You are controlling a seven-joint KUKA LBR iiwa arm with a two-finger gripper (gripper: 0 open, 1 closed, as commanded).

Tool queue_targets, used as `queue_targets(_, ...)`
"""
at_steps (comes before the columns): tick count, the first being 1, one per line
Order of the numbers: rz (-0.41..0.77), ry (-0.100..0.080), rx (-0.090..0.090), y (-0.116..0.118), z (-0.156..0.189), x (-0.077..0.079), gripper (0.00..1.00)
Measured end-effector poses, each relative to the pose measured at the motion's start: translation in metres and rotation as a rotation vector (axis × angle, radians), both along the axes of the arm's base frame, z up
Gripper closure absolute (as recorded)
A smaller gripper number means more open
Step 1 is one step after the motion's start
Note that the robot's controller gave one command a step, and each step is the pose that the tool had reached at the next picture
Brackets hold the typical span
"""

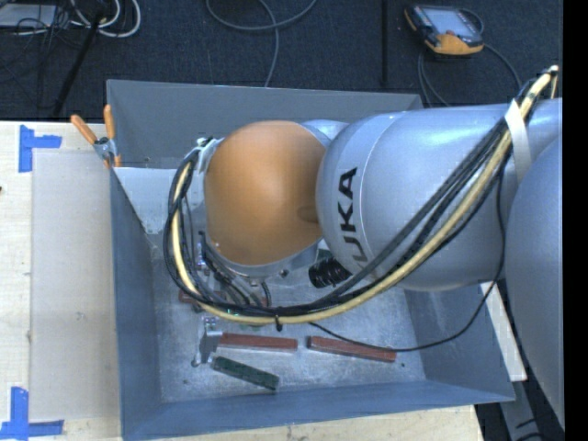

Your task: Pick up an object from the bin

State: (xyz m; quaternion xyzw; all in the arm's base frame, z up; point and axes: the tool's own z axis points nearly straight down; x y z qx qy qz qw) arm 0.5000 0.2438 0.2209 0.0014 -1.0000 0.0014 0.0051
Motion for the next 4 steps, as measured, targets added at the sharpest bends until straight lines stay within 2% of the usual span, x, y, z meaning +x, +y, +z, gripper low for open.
queue_targets(1, -0.005, -0.008, 0.002, -0.002, 0.004, 0.002, 0.0)
queue_targets(2, -0.046, -0.012, 0.003, -0.046, -0.073, 0.018, 0.0)
queue_targets(3, -0.341, -0.006, -0.001, -0.077, -0.082, 0.031, 0.0)
queue_targets(4, -0.421, -0.01, -0.001, -0.089, -0.086, 0.021, 0.0)
